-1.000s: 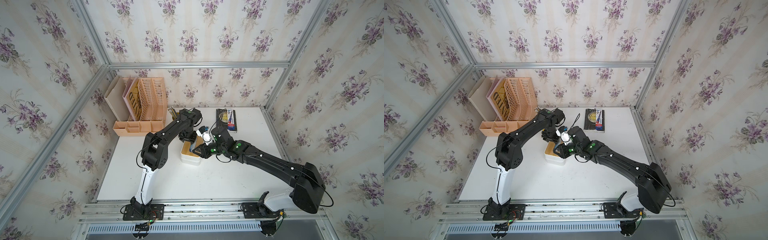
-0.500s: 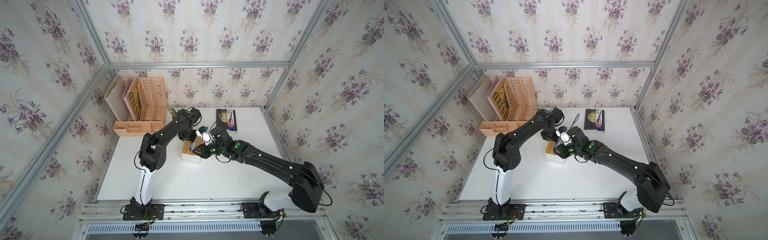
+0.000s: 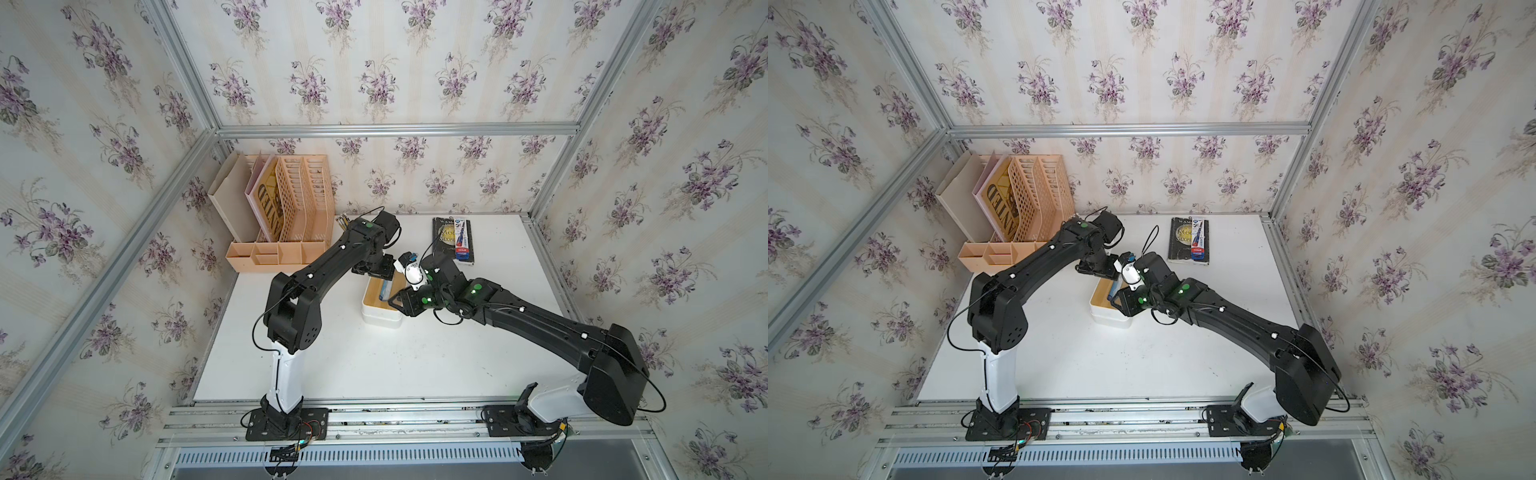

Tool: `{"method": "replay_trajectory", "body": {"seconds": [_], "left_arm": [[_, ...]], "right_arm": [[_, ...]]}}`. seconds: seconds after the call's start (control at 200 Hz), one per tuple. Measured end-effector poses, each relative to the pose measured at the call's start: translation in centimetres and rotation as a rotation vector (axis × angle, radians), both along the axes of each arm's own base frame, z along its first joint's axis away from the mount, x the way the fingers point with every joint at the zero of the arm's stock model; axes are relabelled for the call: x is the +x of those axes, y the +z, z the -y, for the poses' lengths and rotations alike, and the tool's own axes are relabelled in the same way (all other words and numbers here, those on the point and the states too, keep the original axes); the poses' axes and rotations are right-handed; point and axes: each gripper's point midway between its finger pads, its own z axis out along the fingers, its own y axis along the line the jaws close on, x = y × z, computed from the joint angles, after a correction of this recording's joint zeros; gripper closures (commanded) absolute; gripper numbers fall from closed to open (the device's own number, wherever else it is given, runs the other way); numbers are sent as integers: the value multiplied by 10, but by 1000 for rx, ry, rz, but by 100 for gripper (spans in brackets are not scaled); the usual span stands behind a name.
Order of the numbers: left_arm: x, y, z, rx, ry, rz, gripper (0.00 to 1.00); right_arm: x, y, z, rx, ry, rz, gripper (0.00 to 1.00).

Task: Put the tissue paper into the tissue box
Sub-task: Close the box lid on the tissue box, then move the tissue box to the center of the board.

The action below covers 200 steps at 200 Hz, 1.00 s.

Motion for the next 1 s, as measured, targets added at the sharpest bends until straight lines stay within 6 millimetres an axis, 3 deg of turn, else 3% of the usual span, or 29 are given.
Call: {"method": "replay_trajectory", "body": {"seconds": [0.095,0.28,0.425,0.5,0.619,0.734,0.819,0.999], "left_arm": [[2,14,-3,-32,7,68,5],[-4,35,-23,-107,44,209,4],[-14,33,-58,-174,126,329,5],[-24,32,-66,-227,139,393,6],[-33,44,-68,-330,138,521,6],[-35,37,-68,-379,137,572,6],[-33,37,-68,-403,134,589,6],[-28,58,-64,-467,117,663,6]], "right_arm": [[5,4,4,-30,-20,21,44],[26,2,15,-124,-82,38,27],[51,-2,27,-189,-150,23,21],[62,-3,27,-207,-173,11,19],[78,-13,21,-248,-196,-20,14],[92,-27,11,-282,-217,-63,14],[97,-35,7,-307,-225,-89,18],[97,-52,7,-373,-262,-132,17]]}}
